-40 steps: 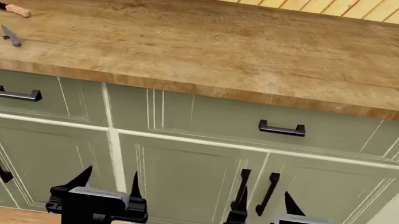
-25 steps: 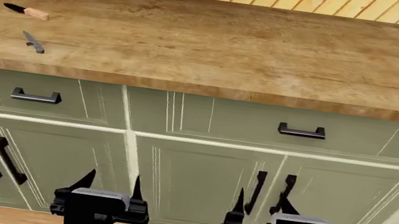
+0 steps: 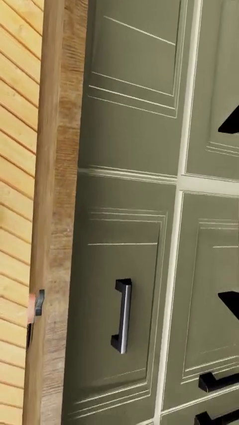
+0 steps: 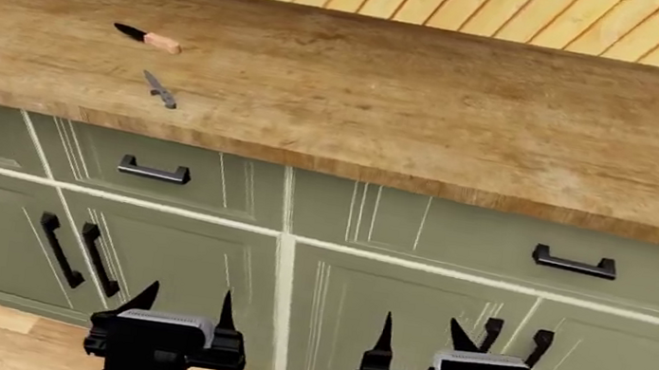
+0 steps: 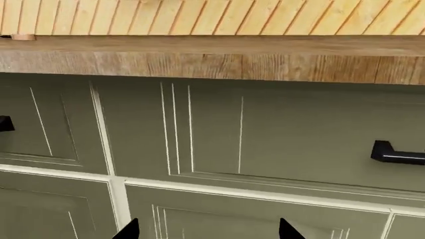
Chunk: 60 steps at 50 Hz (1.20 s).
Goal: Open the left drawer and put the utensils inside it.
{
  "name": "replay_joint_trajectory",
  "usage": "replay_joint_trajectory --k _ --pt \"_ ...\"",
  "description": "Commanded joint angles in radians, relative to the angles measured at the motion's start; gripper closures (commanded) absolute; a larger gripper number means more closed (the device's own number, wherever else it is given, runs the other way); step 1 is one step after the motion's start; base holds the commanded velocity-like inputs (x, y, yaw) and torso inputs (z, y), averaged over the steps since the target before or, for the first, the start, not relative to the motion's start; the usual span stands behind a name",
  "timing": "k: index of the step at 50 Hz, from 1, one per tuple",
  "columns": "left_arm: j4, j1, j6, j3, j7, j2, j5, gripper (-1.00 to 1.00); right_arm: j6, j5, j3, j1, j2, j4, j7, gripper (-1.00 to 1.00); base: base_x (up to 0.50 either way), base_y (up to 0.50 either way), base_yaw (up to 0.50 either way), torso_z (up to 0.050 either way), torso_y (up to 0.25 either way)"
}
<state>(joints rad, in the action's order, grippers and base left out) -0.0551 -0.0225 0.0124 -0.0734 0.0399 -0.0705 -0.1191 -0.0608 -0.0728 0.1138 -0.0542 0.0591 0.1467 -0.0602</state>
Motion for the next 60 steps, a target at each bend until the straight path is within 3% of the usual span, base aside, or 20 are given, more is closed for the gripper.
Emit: replay_joint_trajectory --k 1,60 --pt "-0.001 -0.007 0.011 -0.015 0.016 -0.013 -0.019 -1.0 -0.014 -0.005 0.034 -0.016 0.009 0.041 -0.013 -1.0 0.0 0.0 0.5 0.05 0.0" --pt "-0.026 -0.026 0.003 -0.069 0.075 -0.057 -0.084 -1.0 0.01 -0.059 0.129 -0.059 0.054 0.069 -0.051 -1.0 0.0 0.0 0.5 0.05 0.0"
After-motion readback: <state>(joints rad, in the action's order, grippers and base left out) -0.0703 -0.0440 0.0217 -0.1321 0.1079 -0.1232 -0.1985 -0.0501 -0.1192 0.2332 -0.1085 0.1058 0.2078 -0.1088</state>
